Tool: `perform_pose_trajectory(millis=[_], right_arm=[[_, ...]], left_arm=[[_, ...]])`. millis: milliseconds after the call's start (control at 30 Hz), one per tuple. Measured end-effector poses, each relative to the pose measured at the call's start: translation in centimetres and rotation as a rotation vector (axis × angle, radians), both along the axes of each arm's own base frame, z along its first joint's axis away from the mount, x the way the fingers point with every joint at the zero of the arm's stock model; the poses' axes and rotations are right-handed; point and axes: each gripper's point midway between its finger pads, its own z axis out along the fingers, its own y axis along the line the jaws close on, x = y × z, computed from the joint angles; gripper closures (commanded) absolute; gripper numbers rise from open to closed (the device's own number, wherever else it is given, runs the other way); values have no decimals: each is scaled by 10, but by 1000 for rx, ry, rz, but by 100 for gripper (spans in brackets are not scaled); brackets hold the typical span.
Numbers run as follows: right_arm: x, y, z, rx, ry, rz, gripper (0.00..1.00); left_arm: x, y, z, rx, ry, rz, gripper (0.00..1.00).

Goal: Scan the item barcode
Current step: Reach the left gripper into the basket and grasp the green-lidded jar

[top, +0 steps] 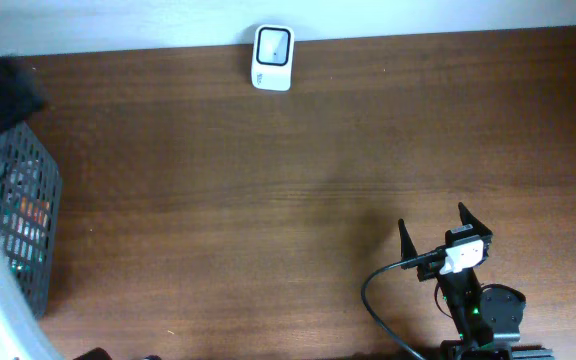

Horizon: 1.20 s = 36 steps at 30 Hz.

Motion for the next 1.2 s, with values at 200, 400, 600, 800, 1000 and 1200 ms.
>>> perform_pose_trajectory(millis=[200,400,600,800,1000,1200], right_arm=[[0,0,0,0,0,0,2],[0,0,0,0,0,0,2],[0,0,0,0,0,0,2],[0,0,0,0,0,0,2],[0,0,0,0,0,0,2],[0,0,0,0,0,0,2]], left_arm=[[-64,99,-20,-84,27,374,0],[-100,152,-134,-221,275,560,0],[-107,178,-192,-139,352,593,1],[-104,200,-207,-33,382,590,1],[-98,215,-243,-10,477,546,5],[-117,235,-252,-27,472,611,9]])
